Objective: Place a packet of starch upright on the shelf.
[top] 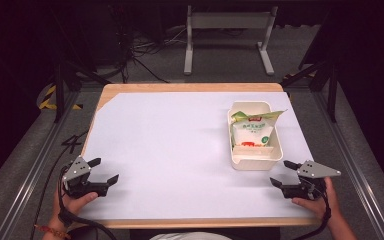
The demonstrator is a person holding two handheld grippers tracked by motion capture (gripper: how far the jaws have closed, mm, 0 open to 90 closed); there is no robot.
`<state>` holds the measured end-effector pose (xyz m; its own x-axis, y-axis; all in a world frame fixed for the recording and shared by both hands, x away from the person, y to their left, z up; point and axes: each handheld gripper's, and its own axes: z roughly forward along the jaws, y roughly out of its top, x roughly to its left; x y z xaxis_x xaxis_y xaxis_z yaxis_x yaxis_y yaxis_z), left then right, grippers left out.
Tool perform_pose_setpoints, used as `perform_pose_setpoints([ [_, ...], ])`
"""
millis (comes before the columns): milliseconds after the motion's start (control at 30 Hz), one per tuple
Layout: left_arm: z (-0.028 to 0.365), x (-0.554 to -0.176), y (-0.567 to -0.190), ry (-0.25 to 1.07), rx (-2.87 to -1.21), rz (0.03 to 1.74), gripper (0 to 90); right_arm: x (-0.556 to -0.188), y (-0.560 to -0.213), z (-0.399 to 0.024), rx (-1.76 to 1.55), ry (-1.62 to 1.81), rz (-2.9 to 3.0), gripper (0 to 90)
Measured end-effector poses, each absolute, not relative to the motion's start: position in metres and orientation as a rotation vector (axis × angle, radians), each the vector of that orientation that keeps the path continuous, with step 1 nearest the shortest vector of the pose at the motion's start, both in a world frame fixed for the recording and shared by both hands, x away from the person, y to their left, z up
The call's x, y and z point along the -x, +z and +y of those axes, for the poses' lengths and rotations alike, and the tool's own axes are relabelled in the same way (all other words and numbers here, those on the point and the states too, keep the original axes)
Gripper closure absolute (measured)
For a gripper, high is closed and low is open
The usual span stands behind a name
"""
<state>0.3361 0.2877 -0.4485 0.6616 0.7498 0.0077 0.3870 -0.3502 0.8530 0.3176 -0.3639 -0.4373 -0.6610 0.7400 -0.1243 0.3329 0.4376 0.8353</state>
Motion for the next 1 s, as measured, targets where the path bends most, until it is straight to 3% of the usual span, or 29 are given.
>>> perform_pose_setpoints([
  [1000,0.2792,-0.3394,-0.4479,0.525,-1.994,0.898,10.9,-0.3183,-0.4362,-0.3722,-0.961,1.153,2.155,19.9],
])
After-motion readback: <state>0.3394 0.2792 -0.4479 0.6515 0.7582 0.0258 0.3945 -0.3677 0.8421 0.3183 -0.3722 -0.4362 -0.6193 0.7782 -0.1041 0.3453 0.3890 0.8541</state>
